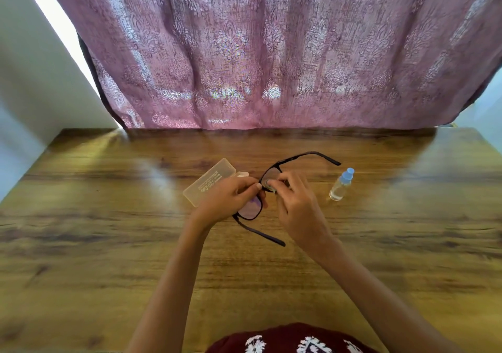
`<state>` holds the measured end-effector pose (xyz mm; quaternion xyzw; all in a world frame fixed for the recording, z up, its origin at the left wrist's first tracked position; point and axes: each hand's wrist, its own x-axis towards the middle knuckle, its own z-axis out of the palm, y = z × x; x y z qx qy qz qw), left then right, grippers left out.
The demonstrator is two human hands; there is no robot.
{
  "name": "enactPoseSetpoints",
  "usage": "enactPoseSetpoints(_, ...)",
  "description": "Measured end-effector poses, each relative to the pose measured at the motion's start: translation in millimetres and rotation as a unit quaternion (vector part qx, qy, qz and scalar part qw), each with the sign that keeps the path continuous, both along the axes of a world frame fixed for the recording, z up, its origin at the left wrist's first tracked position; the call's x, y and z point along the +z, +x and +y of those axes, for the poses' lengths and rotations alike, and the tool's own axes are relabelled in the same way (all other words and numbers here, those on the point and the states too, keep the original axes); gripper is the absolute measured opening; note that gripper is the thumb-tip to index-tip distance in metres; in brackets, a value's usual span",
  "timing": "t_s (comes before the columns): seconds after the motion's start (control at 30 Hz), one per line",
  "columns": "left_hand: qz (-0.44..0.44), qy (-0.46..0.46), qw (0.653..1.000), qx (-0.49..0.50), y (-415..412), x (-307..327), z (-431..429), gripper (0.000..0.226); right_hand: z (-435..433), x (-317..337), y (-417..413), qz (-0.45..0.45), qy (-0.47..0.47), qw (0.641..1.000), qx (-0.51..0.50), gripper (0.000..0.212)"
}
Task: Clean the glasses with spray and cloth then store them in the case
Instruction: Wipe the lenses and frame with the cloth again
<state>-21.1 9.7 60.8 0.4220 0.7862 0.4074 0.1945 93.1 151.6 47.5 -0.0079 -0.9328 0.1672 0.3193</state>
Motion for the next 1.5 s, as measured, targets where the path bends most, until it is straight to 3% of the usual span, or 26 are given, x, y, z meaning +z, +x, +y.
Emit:
enactPoseSetpoints(0.33, 0.013, -0.003, 1.0, 0.016, -1, -2, -2, 0.037, 7, 1, -5, -0.006, -0.008, 0.999, -0.042, 0.024)
enactPoseSetpoints(0.53, -0.017, 0.002, 1.0, -0.004, 4, -6, 2, 0.035, -4, -3, 0, -0.019, 0.001, 1.0, 0.009, 0.024)
enactPoseSetpoints(0.77, -0.031, 0.017, 0.999, 0.01, 0, -8, -6, 0.039, 3, -2, -9, -0.021, -0.008, 0.999, -0.044, 0.027)
enactPoseSetpoints(0.97, -0.037, 0.007, 0.999, 0.008, 1, -10, -6, 0.035, -11, -4, -3, -0.046, -0.001, 0.999, 0.02, 0.025)
enactPoseSetpoints(1.2, -0.036, 0.012, 0.999, 0.016, 0, -9, -11, 0.037, 3, -1, -10, -0.036, 0.001, 0.999, -0.029, 0.028)
enactPoseSetpoints(1.5, -0.068, 0.01, 0.997, 0.017, 5, -9, -8, 0.034, -7, 5, -6, -0.041, 0.001, 0.999, 0.008, 0.025)
